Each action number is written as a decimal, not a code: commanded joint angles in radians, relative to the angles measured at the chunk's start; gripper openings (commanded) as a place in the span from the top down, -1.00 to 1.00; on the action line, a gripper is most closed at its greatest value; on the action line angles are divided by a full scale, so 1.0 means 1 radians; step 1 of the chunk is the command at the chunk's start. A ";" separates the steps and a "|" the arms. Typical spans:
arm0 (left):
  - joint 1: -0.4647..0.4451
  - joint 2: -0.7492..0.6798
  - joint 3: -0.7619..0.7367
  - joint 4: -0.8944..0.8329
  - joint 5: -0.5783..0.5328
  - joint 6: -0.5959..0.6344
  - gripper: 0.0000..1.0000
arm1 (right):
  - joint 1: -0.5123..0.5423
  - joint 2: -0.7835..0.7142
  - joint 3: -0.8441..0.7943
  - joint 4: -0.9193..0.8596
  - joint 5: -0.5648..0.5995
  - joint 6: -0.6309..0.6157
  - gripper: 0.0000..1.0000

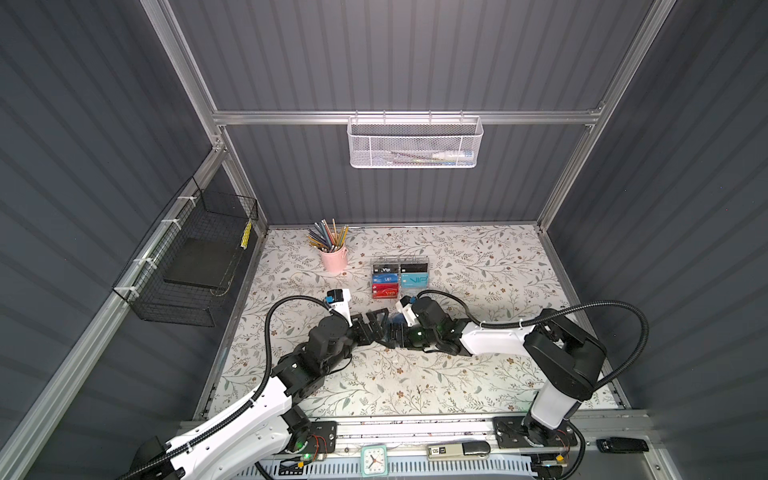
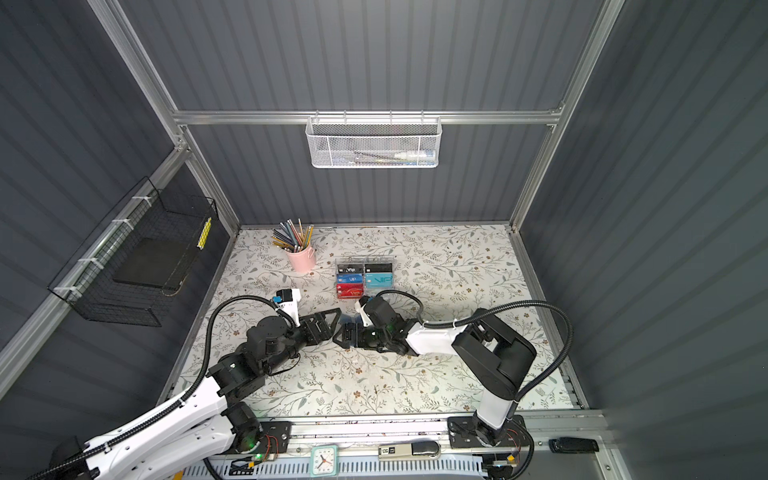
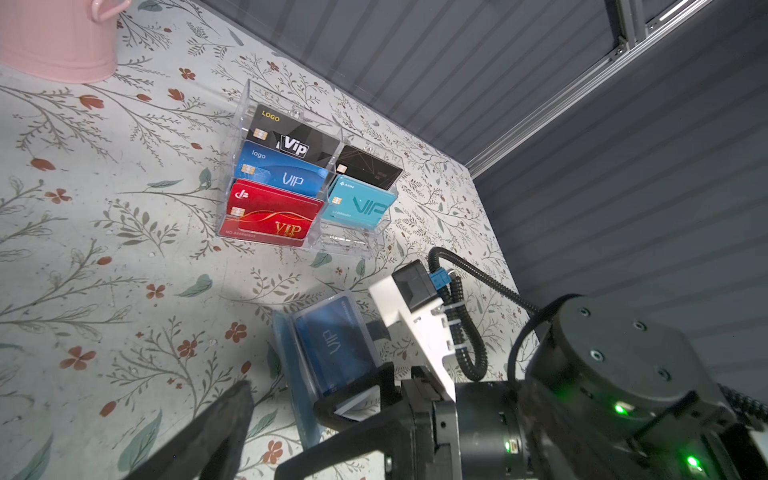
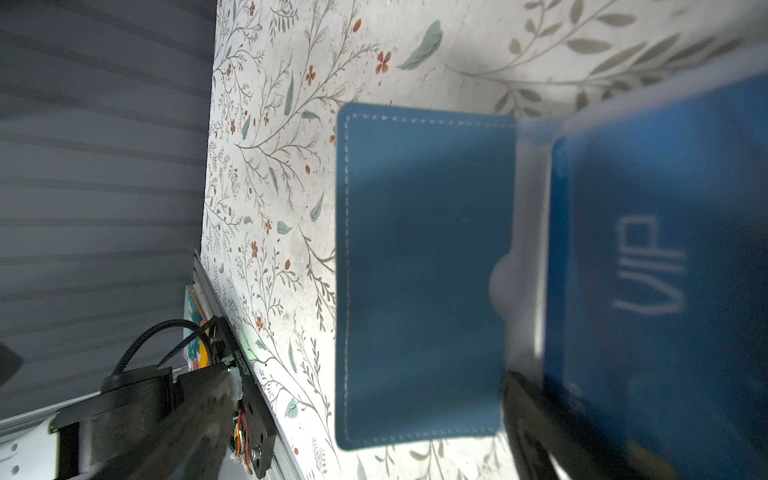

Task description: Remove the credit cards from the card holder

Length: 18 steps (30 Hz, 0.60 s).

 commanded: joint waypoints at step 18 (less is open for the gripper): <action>0.154 0.360 0.109 0.192 0.249 -0.128 -1.00 | 0.014 0.033 -0.011 -0.041 0.076 -0.037 -0.98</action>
